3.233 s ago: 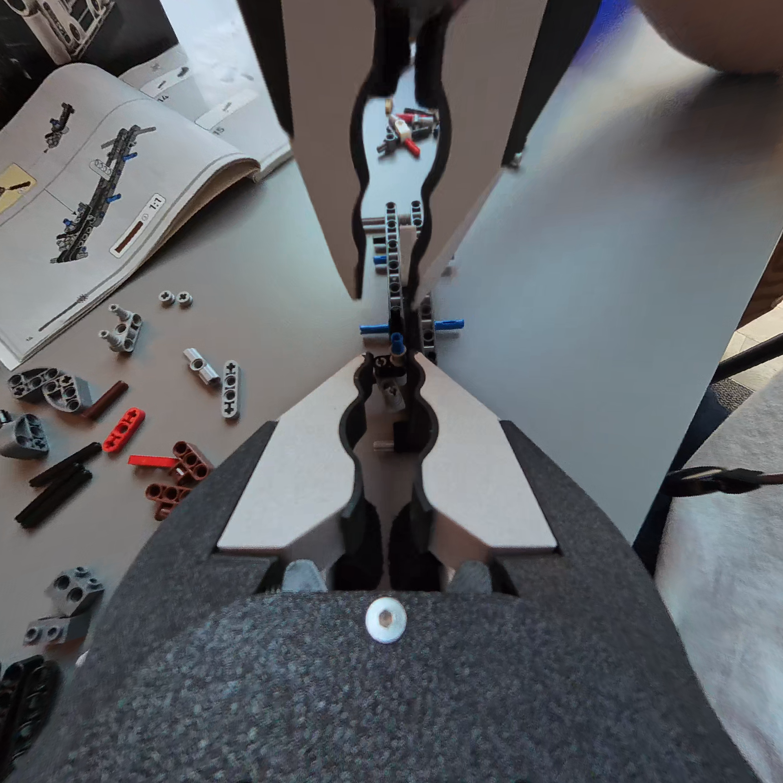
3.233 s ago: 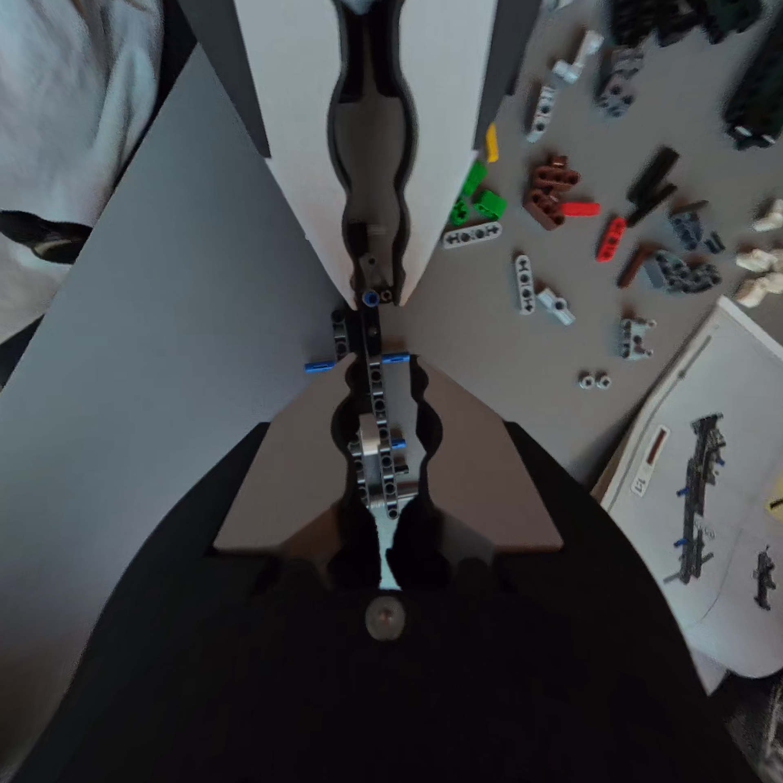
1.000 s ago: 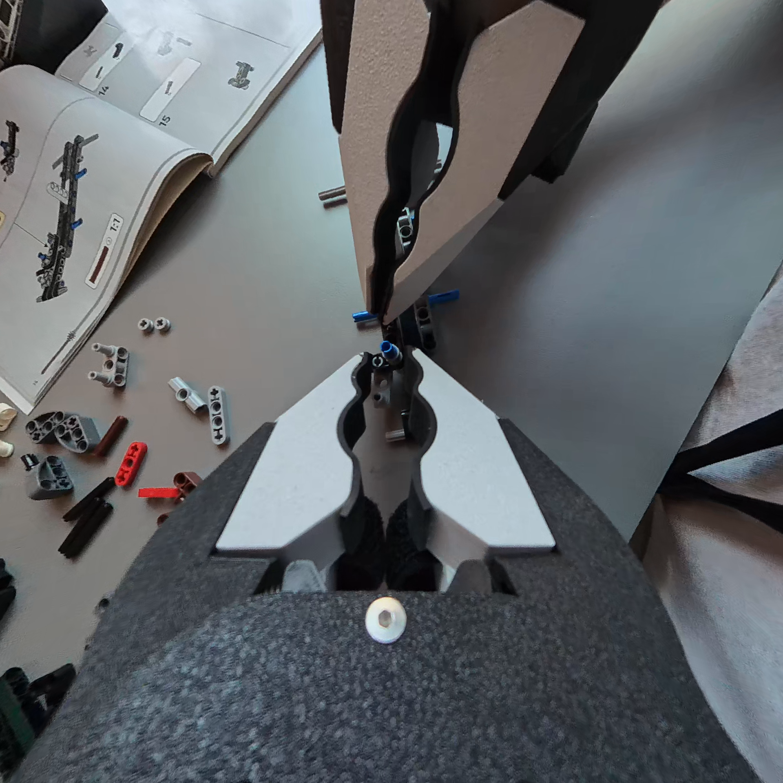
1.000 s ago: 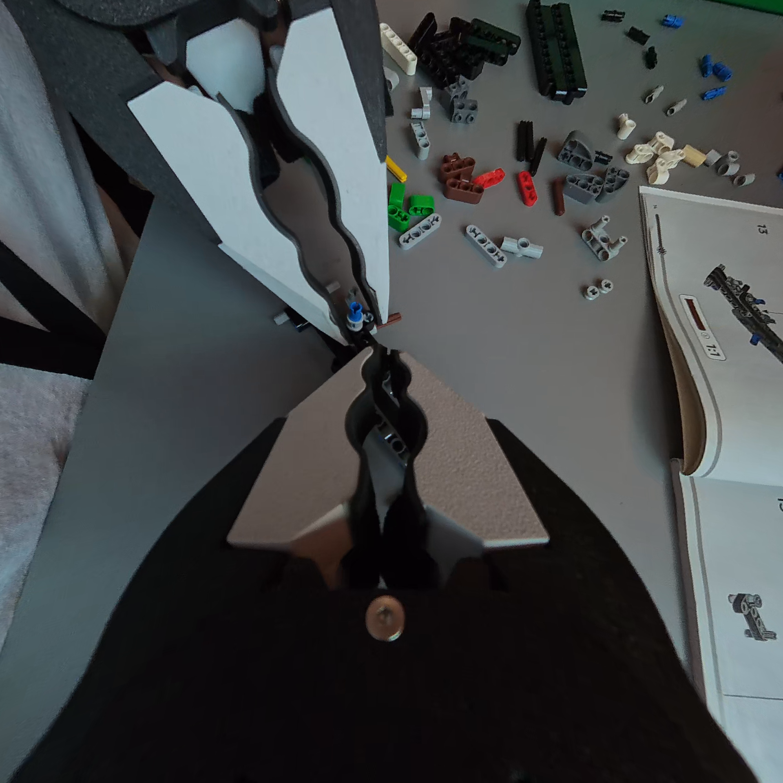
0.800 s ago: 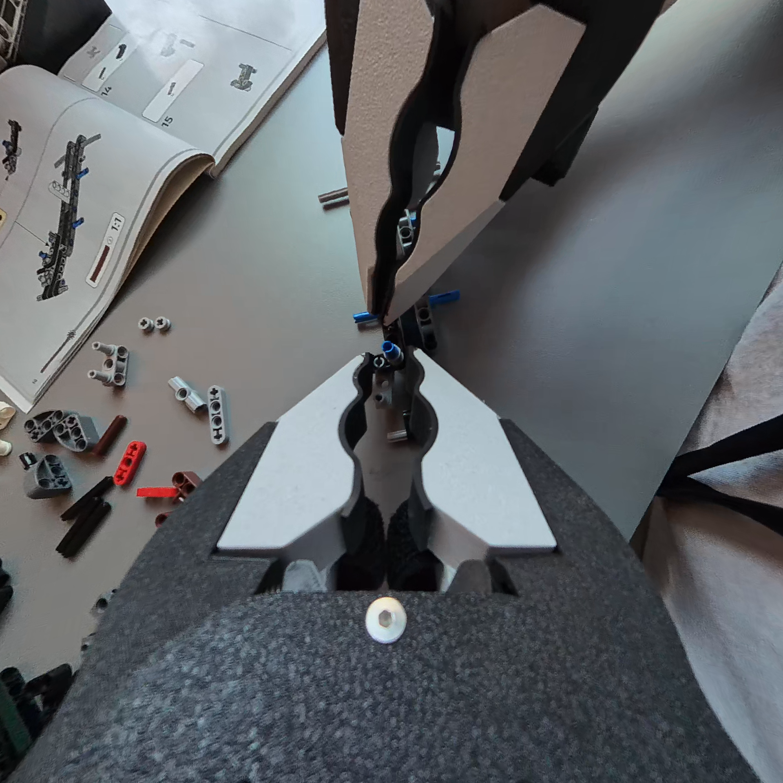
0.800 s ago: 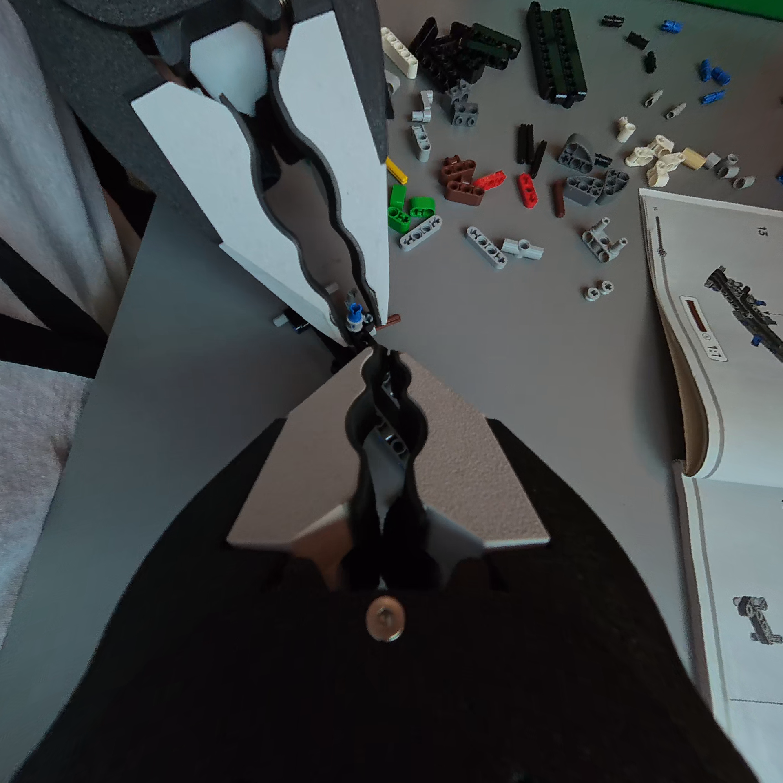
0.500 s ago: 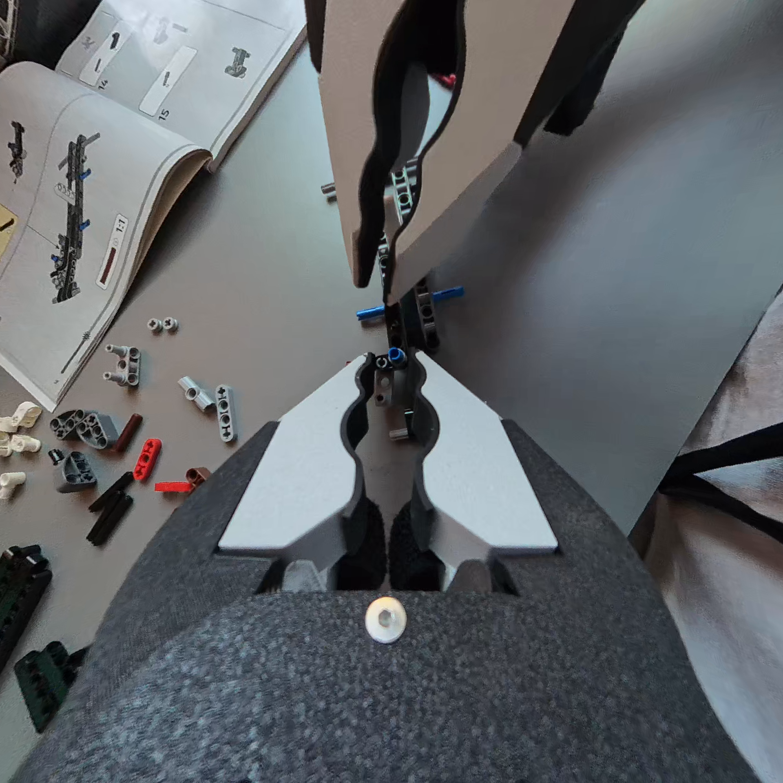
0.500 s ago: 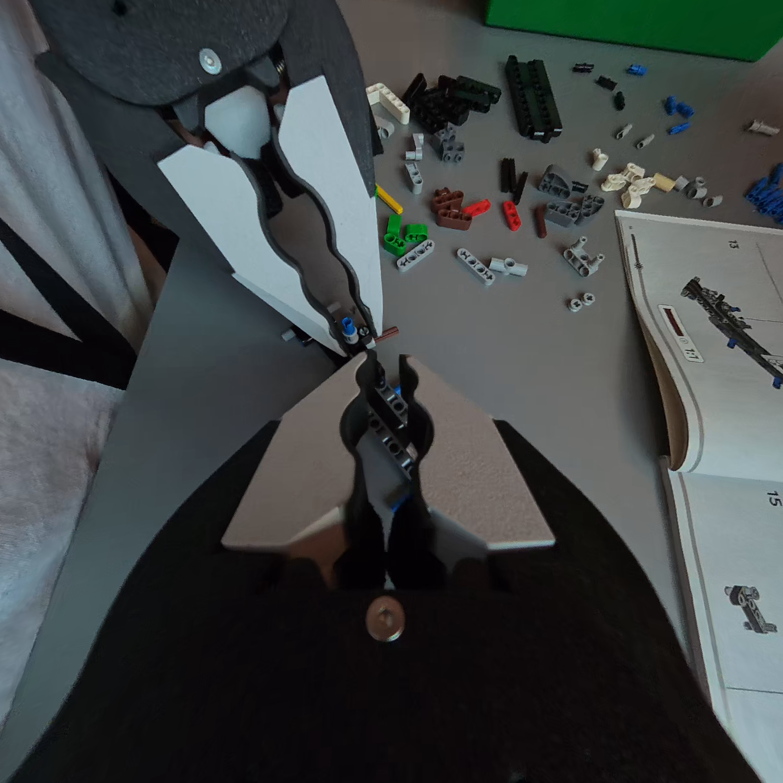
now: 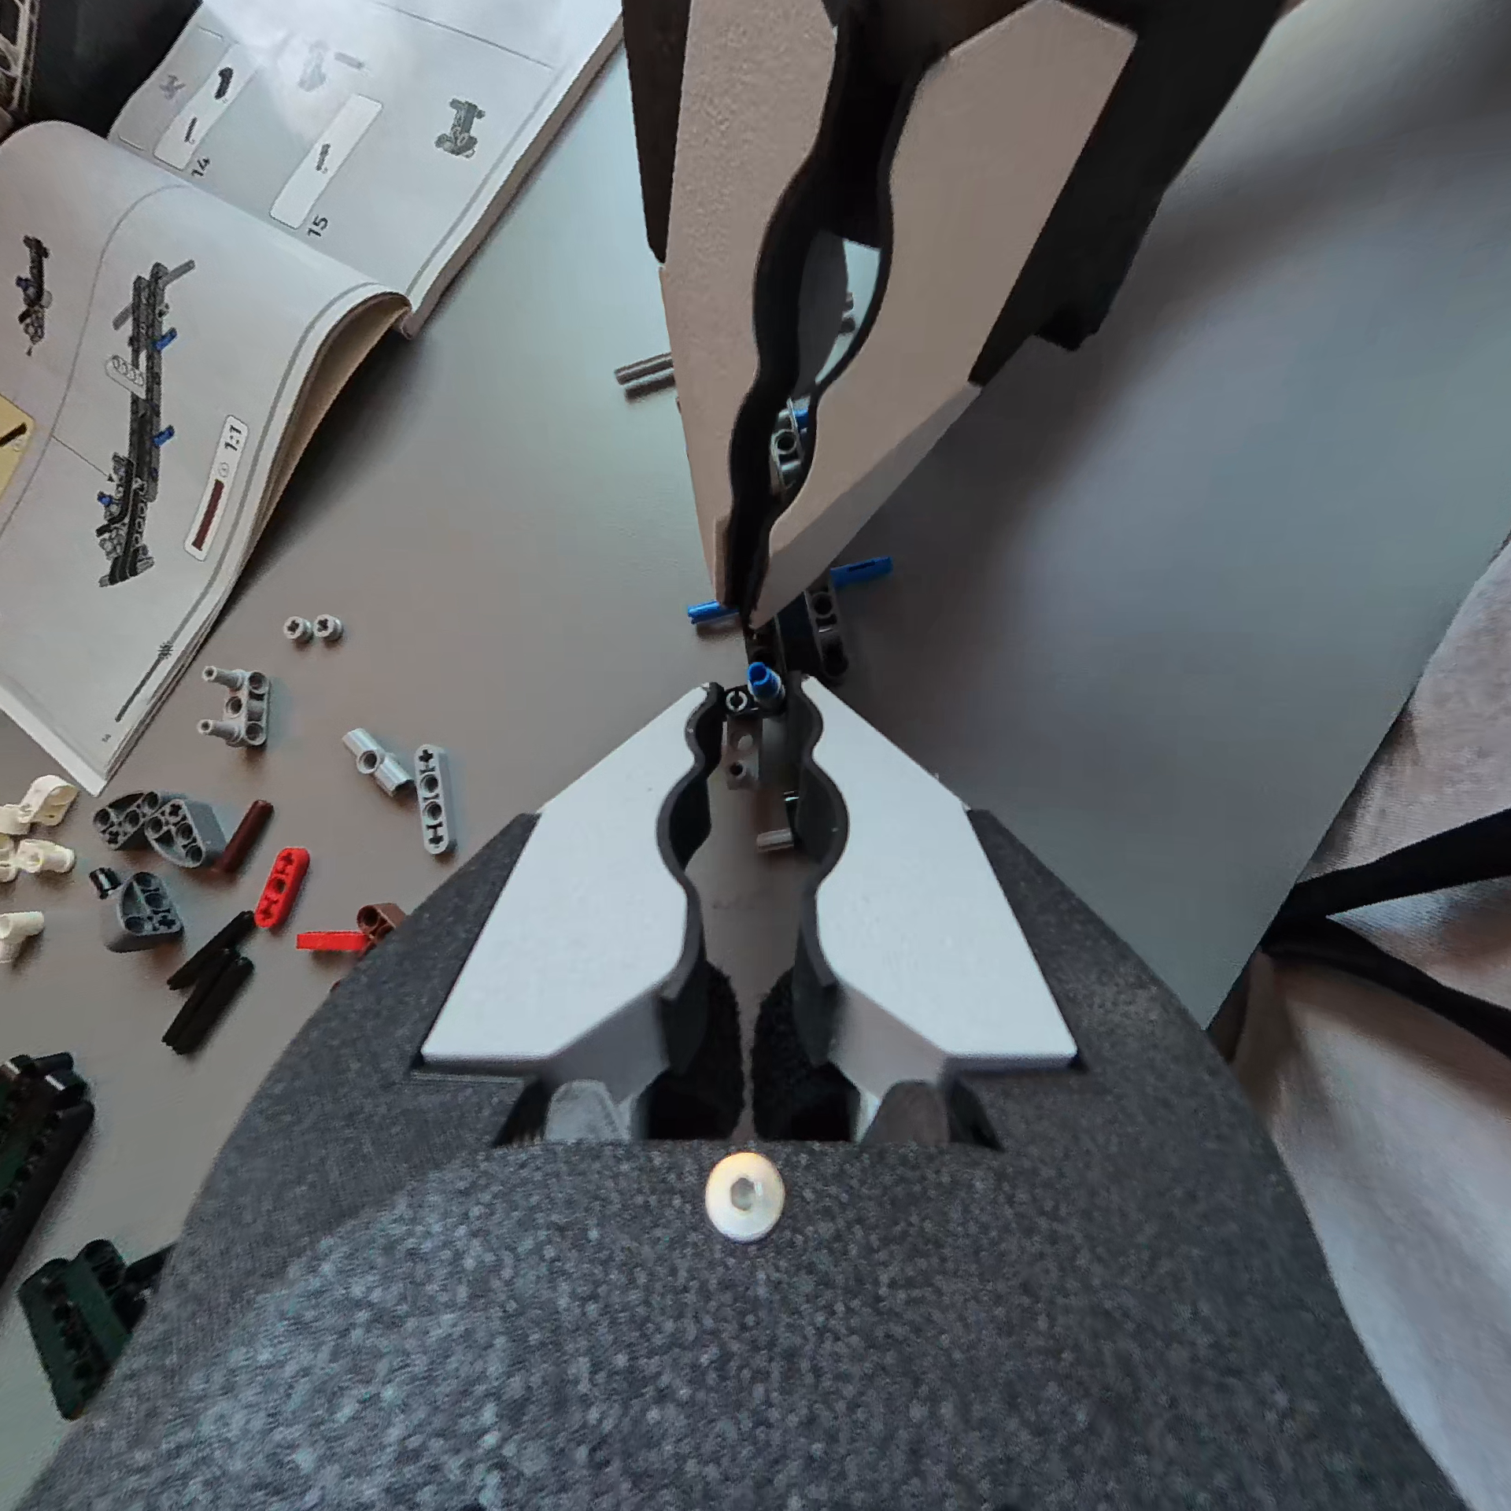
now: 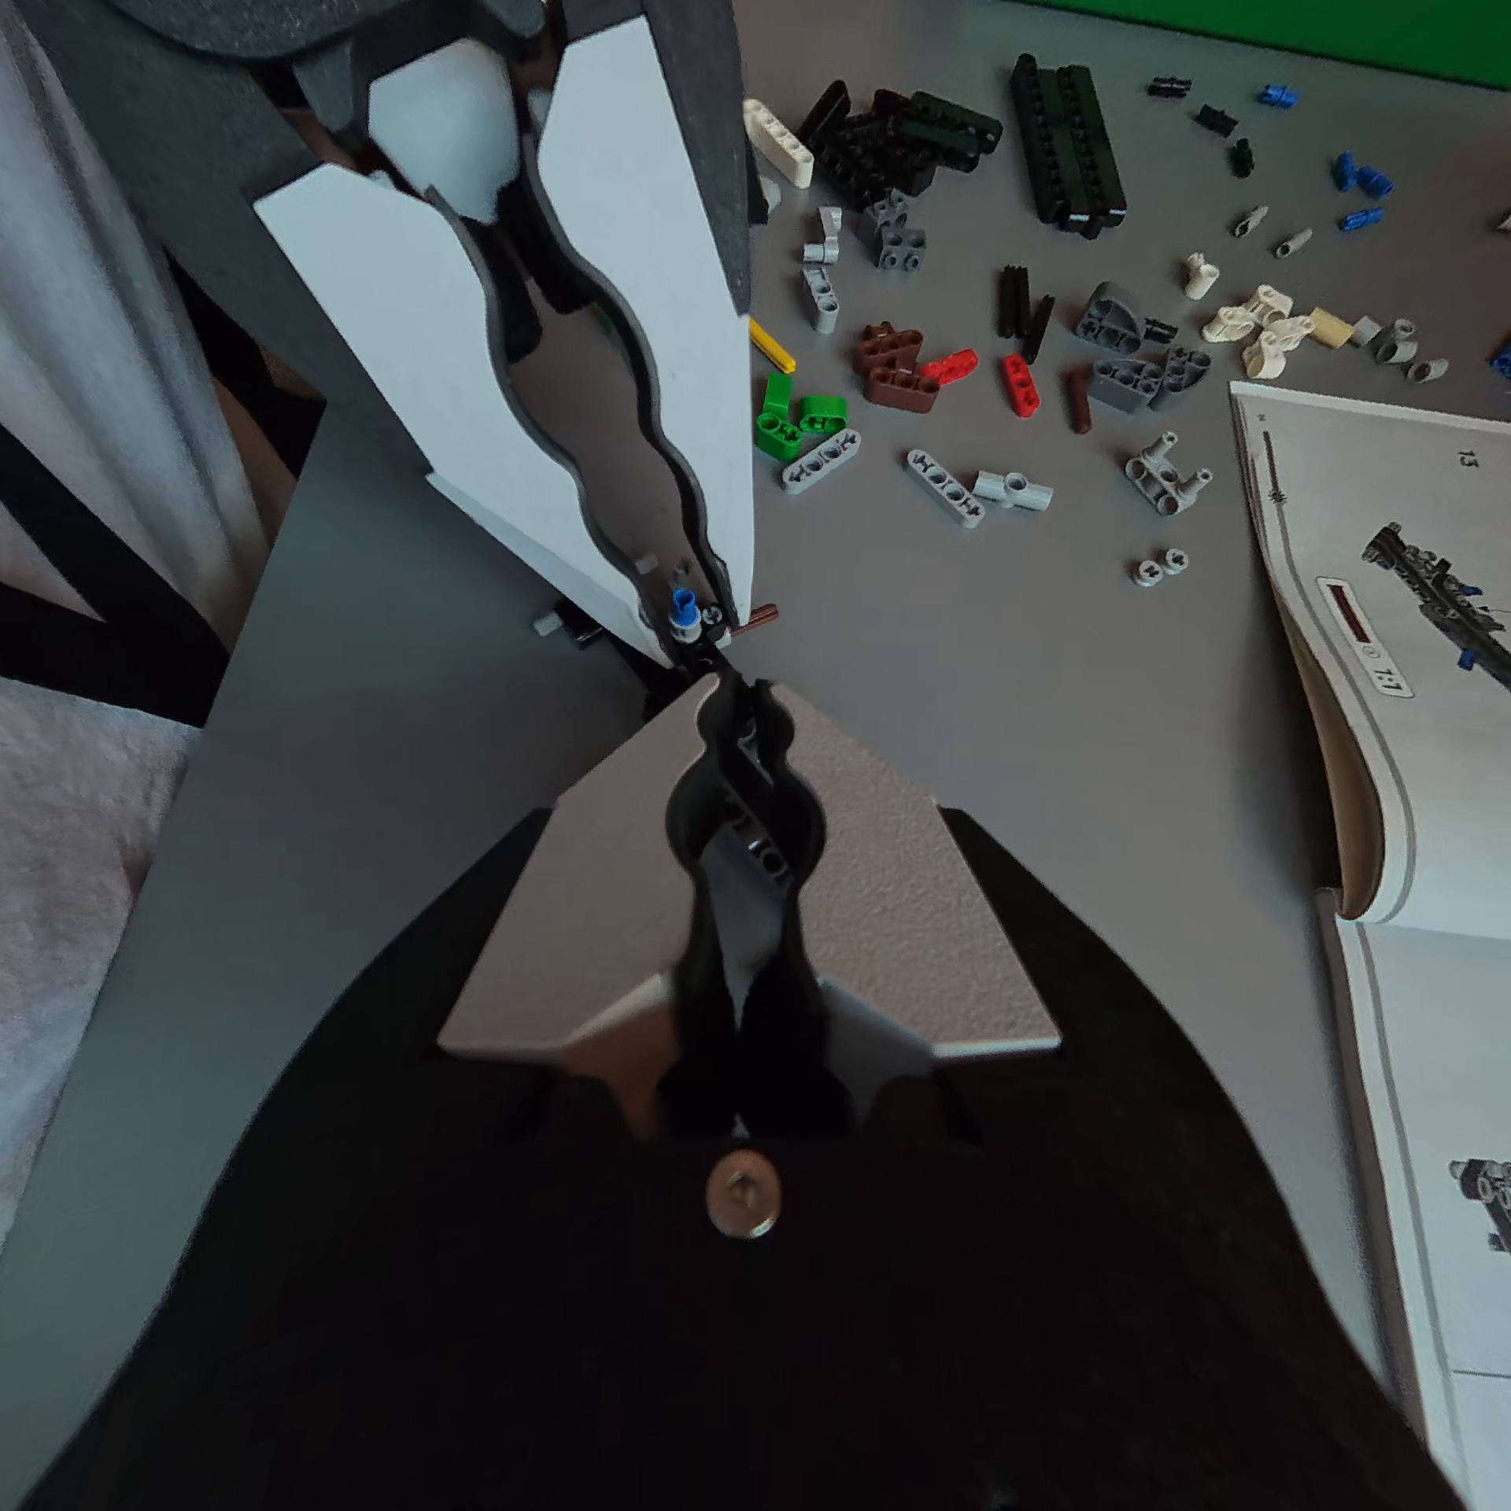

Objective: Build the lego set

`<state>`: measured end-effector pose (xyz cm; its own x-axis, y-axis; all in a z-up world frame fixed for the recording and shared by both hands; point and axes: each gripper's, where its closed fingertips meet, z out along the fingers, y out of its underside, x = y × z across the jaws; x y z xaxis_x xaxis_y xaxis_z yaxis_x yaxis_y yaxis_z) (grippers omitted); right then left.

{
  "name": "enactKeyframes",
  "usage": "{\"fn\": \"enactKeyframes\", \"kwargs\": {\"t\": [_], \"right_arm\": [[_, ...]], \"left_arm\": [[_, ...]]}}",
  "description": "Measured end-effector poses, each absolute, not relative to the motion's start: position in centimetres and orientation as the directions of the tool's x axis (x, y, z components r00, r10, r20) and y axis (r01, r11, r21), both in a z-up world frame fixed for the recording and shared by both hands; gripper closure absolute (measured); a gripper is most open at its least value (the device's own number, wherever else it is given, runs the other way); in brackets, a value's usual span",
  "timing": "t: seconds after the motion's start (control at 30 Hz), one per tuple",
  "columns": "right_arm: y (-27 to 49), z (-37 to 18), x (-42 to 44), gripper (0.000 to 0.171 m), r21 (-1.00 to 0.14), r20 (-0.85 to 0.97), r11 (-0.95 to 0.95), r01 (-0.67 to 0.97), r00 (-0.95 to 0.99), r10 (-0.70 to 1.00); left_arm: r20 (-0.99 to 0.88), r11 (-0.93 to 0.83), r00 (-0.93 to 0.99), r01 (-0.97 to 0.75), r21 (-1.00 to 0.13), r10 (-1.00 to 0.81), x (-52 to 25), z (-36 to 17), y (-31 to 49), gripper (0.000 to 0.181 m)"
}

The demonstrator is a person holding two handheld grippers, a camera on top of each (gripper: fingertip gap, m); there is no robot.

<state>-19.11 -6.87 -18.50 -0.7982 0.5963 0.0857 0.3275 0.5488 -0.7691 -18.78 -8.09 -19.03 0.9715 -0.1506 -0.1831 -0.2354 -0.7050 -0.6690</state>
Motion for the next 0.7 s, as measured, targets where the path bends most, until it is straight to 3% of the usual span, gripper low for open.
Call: {"fn": "enactKeyframes", "kwargs": {"t": [0.4,0.6,0.7], "right_arm": [[-6.68,-18.85,-18.86,0.171,-0.732,-0.032,0.5,0.463,-0.756,0.654],[-6.72,-18.84,-18.8,0.171,-0.737,0.045,0.543,0.401,-0.773,0.632],[-6.69,-18.83,-18.74,0.171,-0.714,0.167,0.625,0.316,-0.789,0.591]], "left_arm": [[-0.181,-0.693,0.967,-0.254,-0.674,-0.178,-18.43,-18.84,-8.04,0.168],[-0.228,-0.689,0.958,-0.285,-0.666,-0.176,-18.35,-18.97,-8.11,0.168],[-0.276,-0.673,0.945,-0.321,-0.666,-0.177,-18.36,-19.05,-8.11,0.167]]}}
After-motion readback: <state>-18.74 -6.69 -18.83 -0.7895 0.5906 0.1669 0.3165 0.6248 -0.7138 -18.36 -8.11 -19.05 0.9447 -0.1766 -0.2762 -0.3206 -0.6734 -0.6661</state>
